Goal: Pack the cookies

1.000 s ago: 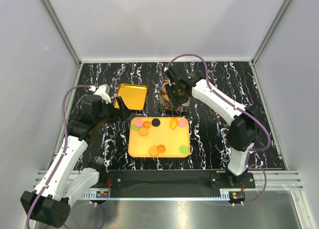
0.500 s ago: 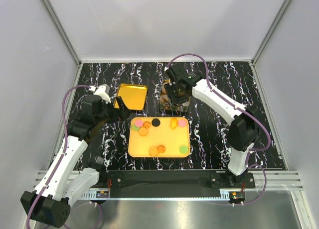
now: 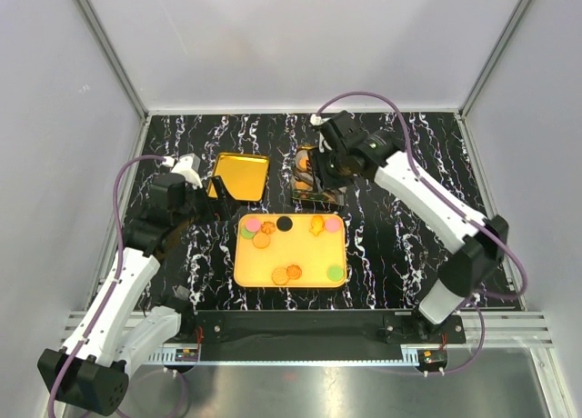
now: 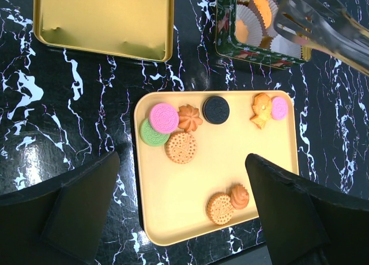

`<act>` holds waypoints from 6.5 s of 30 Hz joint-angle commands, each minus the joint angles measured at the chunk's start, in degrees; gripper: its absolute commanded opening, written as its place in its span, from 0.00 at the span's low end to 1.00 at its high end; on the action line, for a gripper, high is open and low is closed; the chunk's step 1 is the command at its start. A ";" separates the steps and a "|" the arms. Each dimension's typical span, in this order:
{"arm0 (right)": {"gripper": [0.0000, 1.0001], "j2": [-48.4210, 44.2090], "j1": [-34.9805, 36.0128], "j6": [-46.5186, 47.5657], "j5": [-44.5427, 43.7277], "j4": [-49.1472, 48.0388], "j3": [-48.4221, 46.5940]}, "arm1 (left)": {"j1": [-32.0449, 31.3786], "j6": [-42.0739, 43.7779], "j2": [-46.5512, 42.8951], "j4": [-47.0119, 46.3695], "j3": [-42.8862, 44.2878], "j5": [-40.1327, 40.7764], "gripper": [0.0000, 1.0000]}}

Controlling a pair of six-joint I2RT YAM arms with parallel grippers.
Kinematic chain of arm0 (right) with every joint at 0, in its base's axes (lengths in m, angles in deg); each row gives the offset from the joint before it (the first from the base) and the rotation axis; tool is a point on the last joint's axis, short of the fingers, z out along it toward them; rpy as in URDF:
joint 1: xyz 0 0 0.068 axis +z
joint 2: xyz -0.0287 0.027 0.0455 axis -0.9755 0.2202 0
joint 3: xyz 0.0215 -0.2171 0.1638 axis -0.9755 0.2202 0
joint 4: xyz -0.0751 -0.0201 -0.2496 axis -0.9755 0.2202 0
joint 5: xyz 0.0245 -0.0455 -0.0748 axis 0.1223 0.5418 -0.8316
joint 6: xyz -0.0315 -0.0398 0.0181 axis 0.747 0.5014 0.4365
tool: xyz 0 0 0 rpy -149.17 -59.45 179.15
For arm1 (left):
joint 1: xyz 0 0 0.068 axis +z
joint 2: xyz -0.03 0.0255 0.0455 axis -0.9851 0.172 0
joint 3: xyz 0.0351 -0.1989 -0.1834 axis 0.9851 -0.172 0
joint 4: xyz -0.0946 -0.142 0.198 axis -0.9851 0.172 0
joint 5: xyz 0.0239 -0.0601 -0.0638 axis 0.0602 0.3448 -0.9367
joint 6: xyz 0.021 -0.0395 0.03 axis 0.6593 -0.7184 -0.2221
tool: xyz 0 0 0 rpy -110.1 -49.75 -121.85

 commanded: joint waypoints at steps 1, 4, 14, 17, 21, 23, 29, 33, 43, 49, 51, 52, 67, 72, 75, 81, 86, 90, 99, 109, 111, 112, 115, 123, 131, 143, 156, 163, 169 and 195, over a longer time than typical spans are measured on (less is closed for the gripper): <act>0.49 -5.30 3.04 -1.05 1.69 0.44 2.72 | 0.29 0.10 -0.92 -2.74 -0.44 -0.65 0.99; 0.49 -5.74 6.91 -2.54 1.33 0.89 5.26 | 0.37 0.10 -0.57 -2.83 -0.53 -0.91 0.99; 0.50 -4.16 11.75 -5.36 2.82 -3.16 12.39 | 0.37 0.18 -0.65 -2.74 -0.44 -0.56 0.99; 0.50 -3.55 12.10 -5.27 2.91 -3.86 13.09 | 0.37 0.10 -0.65 -2.74 -0.44 -0.56 0.99; 0.51 -2.58 12.10 -5.19 3.35 -4.74 13.27 | 0.37 0.10 -0.65 -2.74 -0.44 -0.56 0.99; 0.52 -1.88 12.19 -5.18 3.35 -5.09 13.18 | 0.37 0.18 -0.74 -2.65 -0.44 -0.39 0.99; 0.53 -0.47 12.37 -4.92 2.82 -5.09 13.27 | 0.37 0.18 -0.74 -2.56 -0.44 -0.39 0.99; 0.54 0.06 12.37 -5.01 2.65 -5.35 13.45 | 0.37 0.18 -0.74 -2.65 -0.44 -0.65 0.99; 0.53 2.34 12.45 -4.74 2.03 -5.97 12.83 | 0.37 0.18 -0.92 -2.56 -0.53 -0.47 0.99; 0.47 2.08 12.45 -4.39 1.51 -5.01 13.01 | 0.37 0.18 -0.92 -2.56 -0.44 -0.39 0.99; 0.45 1.30 12.45 -4.31 0.90 -4.66 12.66 | 0.37 0.18 -0.83 -2.56 -0.53 -0.56 0.99; 0.43 1.03 12.45 -4.22 0.54 -3.96 12.22 | 0.37 0.18 -0.74 -2.65 -0.44 -0.65 0.99; 0.40 -6.97 7.37 -1.94 -3.86 1.59 6.86 | 0.37 0.18 -0.92 -2.56 -0.62 -0.65 0.99; 0.40 -8.55 0.25 0.00 -4.12 1.24 5.80 | 0.37 0.10 -0.92 -2.74 -0.53 -0.91 0.99; 0.40 -7.94 -4.15 0.79 -4.12 0.10 6.32 | 0.37 0.18 -0.92 -2.74 -0.53 -1.00 0.99; 0.40 -6.18 -8.63 1.06 -4.03 -2.63 8.87 | 0.37 0.18 -1.00 -2.65 -0.53 -0.91 0.99; 0.40 -5.22 -9.52 0.88 -2.01 -4.65 10.63 | 0.37 0.18 -0.92 -2.74 -0.62 -1.00 0.99; 0.40 -5.04 -9.61 0.97 -1.57 -5.00 11.51 | 0.37 0.18 -1.00 -2.65 -0.62 -0.74 0.99; 0.41 -5.04 -9.69 0.62 -1.57 -5.62 14.41 | 0.46 0.18 -0.74 -2.56 -0.53 -0.82 0.99; 0.42 -5.13 -9.61 0.35 -1.48 -5.80 15.47 | 0.46 0.18 -0.83 -2.65 -0.53 -0.82 0.99; 0.43 -5.21 -9.61 0.44 -1.40 -5.71 15.55 | 0.46 0.18 -0.83 -2.65 -0.62 -0.82 0.99; 0.44 -5.21 -9.61 0.35 -1.40 -5.71 15.55 | 0.37 0.18 -0.74 -2.65 -0.53 -0.82 0.99; 0.44 -5.48 -9.61 0.35 -1.40 -5.71 15.73 | 0.37 0.18 -0.65 -2.65 -0.53 -0.82 0.99; 0.47 -5.74 -9.61 0.53 -1.40 -5.44 15.38 | 0.46 0.18 -0.65 -2.65 -0.53 -0.74 0.99; 0.49 -5.83 -9.61 0.62 -1.22 -5.18 15.12 | 0.46 0.18 -0.65 -2.74 -0.53 -0.82 0.99; 0.52 -6.27 -9.61 0.79 -1.40 -4.65 14.41 | 0.46 0.18 -0.57 -2.82 -0.62 -0.82 0.99; 0.48 -7.06 -13.55 1.49 -0.17 -4.04 8.88 | 0.46 0.18 -0.30 -2.91 -0.53 -1.44 0.99; 0.47 -6.71 -23.82 0.18 4.75 -6.40 6.41 | 0.37 0.10 0.58 -3.44 -0.71 -2.93 0.99; 0.48 -4.52 -31.66 -2.98 5.02 -15.36 13.07 | 0.29 -0.08 0.84 -3.88 -1.06 -4.43 0.99; 0.70 10.60 -38.17 -3.51 2.03 -29.26 24.78 | -0.59 -0.17 0.31 -3.70 -1.06 -3.55 0.99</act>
